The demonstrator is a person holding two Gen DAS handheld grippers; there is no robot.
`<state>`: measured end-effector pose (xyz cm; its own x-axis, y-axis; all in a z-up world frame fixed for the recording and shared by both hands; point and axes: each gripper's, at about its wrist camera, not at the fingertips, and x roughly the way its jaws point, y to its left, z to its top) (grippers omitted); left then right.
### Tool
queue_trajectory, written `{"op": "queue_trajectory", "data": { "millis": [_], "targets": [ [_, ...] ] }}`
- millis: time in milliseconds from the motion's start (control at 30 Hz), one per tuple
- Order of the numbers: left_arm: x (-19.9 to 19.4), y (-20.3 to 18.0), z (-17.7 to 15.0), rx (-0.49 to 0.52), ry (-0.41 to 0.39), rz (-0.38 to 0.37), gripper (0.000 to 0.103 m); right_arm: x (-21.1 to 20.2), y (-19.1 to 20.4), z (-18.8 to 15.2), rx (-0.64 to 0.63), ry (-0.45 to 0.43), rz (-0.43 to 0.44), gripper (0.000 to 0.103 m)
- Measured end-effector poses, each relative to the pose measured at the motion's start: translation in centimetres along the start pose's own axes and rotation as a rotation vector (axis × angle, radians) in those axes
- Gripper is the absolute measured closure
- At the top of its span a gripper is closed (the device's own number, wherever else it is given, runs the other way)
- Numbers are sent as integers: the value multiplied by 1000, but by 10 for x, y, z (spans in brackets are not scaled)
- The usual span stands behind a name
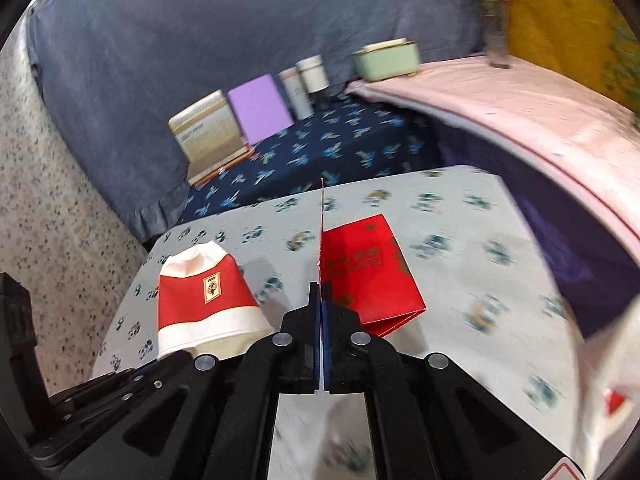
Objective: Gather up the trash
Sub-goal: 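Grasp the red cardboard lid with the right tool while the left tool holds the cup, then carry cup and red lid over the white bin and open both tools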
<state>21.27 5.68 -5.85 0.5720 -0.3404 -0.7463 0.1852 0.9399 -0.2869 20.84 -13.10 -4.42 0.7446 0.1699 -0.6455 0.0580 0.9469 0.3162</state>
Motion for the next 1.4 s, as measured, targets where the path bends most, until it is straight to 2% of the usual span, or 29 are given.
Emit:
{"op": "queue_trajectory", "data": {
  "millis": [200,700,1033,1400],
  "targets": [
    [-14,-62,-25,96,11,-58,100,-63,-42,-20,64,-48,-65,102],
    [-17,-187,-80,311,69,-174,100,-167,-146,-71,242,-139,-210,102],
    [-9,-248,-105,418,99,-230,100,-204,-200,-97,335,-175,-267,102],
    [1,-282,-118,471,114,-253,99,-225,-229,-112,383,-195,-293,102]
  ]
}}
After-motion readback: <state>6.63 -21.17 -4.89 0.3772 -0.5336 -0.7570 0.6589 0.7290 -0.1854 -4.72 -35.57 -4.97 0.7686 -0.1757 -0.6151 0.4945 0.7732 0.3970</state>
